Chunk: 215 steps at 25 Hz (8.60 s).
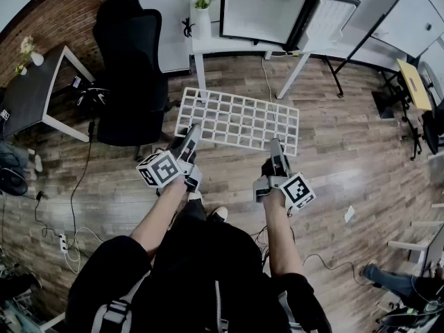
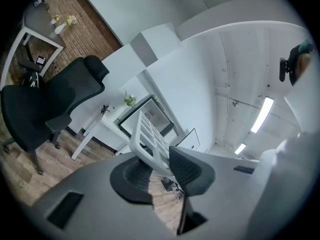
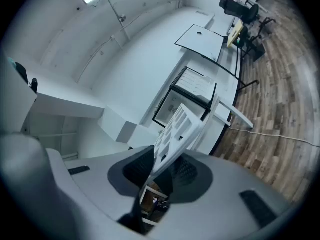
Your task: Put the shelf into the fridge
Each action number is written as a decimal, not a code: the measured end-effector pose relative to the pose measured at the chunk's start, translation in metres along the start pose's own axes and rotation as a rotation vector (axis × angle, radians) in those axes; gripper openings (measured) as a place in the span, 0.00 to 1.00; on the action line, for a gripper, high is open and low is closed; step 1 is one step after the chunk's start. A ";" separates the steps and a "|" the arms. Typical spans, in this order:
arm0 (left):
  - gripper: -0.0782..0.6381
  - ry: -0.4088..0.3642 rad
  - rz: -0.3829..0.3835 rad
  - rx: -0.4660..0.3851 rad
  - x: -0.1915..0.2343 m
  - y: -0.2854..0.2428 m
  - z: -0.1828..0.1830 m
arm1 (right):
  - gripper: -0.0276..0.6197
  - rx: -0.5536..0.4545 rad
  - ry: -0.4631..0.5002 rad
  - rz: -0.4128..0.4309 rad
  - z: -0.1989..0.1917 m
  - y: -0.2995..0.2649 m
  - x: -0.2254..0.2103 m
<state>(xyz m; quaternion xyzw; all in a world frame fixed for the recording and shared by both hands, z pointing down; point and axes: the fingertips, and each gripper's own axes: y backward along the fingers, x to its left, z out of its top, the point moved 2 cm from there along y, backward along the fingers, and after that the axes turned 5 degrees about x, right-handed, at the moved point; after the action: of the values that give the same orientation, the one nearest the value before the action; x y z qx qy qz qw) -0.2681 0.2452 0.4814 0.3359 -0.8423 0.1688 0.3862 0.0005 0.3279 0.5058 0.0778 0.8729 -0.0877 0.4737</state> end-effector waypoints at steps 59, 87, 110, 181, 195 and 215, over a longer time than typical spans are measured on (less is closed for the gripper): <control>0.26 0.024 -0.017 0.053 0.074 -0.266 0.084 | 0.20 0.026 0.033 -0.046 0.139 -0.224 -0.064; 0.26 0.065 0.060 -0.011 0.117 -0.437 0.136 | 0.20 0.134 0.006 0.022 0.246 -0.394 -0.119; 0.26 0.121 0.112 -0.072 0.132 -0.488 0.142 | 0.18 0.260 -0.029 0.062 0.274 -0.457 -0.154; 0.26 0.169 0.098 -0.046 0.188 -0.581 0.185 | 0.18 0.187 -0.029 0.015 0.311 -0.559 -0.169; 0.25 0.203 0.133 -0.122 0.200 -0.604 0.197 | 0.17 0.122 -0.038 -0.009 0.322 -0.585 -0.175; 0.23 0.252 0.151 -0.163 0.217 -0.643 0.215 | 0.17 0.054 -0.057 -0.028 0.337 -0.630 -0.180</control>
<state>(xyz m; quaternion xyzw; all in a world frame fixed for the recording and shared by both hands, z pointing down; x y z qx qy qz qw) -0.0390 -0.4278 0.5244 0.2152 -0.8210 0.1694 0.5010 0.2338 -0.3703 0.5266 0.0756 0.8573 -0.1200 0.4948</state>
